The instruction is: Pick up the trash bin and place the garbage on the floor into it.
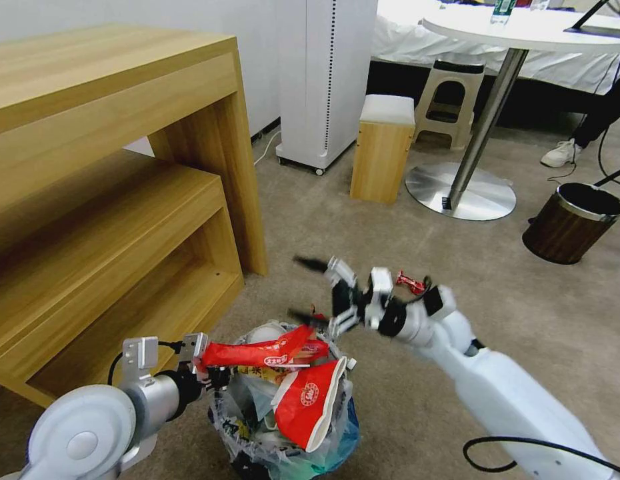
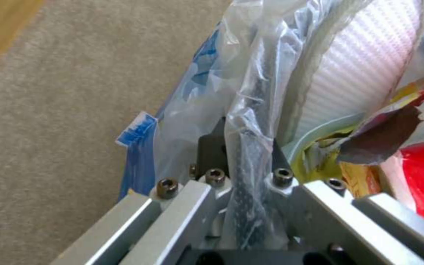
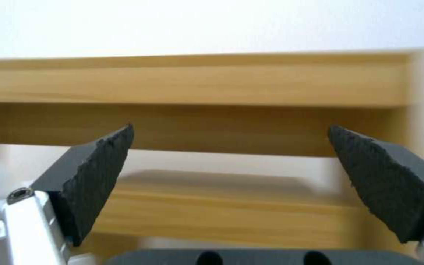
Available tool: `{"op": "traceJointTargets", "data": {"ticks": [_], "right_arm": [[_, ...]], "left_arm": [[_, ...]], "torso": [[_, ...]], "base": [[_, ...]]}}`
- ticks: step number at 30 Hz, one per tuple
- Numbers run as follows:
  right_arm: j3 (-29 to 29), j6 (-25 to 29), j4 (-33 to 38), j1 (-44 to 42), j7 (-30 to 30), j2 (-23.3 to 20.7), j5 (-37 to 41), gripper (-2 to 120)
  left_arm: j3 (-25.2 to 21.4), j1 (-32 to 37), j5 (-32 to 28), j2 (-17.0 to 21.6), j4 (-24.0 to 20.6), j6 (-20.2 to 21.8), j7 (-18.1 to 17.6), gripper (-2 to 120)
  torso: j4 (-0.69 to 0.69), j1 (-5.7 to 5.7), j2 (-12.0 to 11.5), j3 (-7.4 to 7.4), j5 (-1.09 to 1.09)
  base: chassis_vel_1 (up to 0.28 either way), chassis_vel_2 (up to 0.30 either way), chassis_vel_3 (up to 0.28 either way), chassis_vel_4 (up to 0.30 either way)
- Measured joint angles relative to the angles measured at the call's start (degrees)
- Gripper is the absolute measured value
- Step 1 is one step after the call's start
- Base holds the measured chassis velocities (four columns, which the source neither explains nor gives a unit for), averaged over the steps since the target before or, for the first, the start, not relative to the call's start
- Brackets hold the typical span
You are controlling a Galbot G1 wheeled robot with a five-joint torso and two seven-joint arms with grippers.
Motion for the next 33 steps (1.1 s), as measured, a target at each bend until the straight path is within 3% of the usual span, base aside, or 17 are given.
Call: {"op": "traceJointTargets", "data": {"ticks": [1,2,5,6,7,8,10,11,13,17,22,33], "right_arm": [[2.75,-1.65,1.12,-0.51,6.26,-0.80,-3.15,100],[2.75,-1.65,1.12,-0.51,6.26,-0.80,-3.15,100],[10.16,-7.47,2.20,-2.94,23.02,-2.88,-14.11,100],[10.16,-7.47,2.20,-2.94,23.02,-2.88,-14.11,100],[11.39,-9.24,2.22,-3.67,26.54,-3.28,-15.87,100],[12.73,-13.53,2.22,-5.07,34.21,-3.99,-17.45,100],[12.89,-14.45,2.22,-5.42,35.99,-4.11,-17.44,100],[13.50,-17.45,2.22,-6.84,41.91,-4.48,-16.50,100],[14.50,-20.42,2.09,-9.18,48.11,-4.52,-14.96,100],[15.48,-23.84,2.08,-12.78,52.59,-4.29,-13.56,100],[16.14,-23.47,2.04,-16.53,52.10,-3.72,-15.16,100],[15.85,-13.50,0.59,-24.43,43.24,-2.64,-20.81,100]], "left_arm": [[-0.19,0.17,0.16,-0.08,-0.15,0.00,-0.31,1],[-0.19,0.17,0.16,-0.08,-0.15,0.00,-0.31,1],[-1.29,0.48,0.73,-0.73,-0.52,0.00,-1.53,1],[-1.29,0.48,0.73,-0.73,-0.52,0.00,-1.53,1],[-1.75,0.68,0.85,-1.18,-0.75,-0.07,-2.15,1],[-2.63,1.17,0.97,-2.16,-1.32,-0.65,-3.14,1],[-2.84,1.28,0.97,-2.42,-1.50,-0.84,-3.36,1],[-3.52,1.41,0.68,-3.54,-2.24,-1.54,-4.34,1],[-3.85,1.41,0.02,-4.65,-3.09,-2.06,-5.75,1],[-3.88,2.51,-0.48,-5.31,-4.07,-3.06,-8.57,1],[-4.80,4.22,1.21,-5.09,-4.53,-2.92,-9.12,1],[-4.59,4.42,3.82,-4.54,-4.93,-2.23,-8.91,1]], "torso": [[0.00,0.00,0.00,0.00,0.00],[0.00,0.00,0.00,0.00,0.00],[-0.02,0.00,0.00,0.00,0.01],[-0.02,0.00,0.00,0.00,0.01],[-0.02,0.00,0.00,0.00,0.01],[-0.02,0.00,0.00,0.00,0.02],[-0.01,0.00,0.00,0.00,0.01],[0.00,0.00,0.00,0.00,0.02],[0.00,0.00,0.00,0.00,0.01],[-0.02,0.00,0.00,0.00,0.02],[0.01,0.00,0.00,-0.01,0.01],[0.00,0.00,0.00,-0.01,0.00]], "base": [[0.000,0.000,0.000,0.000],[0.000,0.000,0.000,0.000],[0.000,0.000,0.000,0.000],[0.000,0.000,0.000,0.000],[0.000,0.000,0.000,0.000],[0.000,0.000,0.000,0.000],[0.000,0.000,0.000,0.000],[0.000,0.000,0.000,0.000],[0.000,0.000,0.000,0.000],[0.000,0.000,0.000,0.000],[0.000,0.000,0.000,0.000],[0.000,0.000,0.000,0.000]]}}
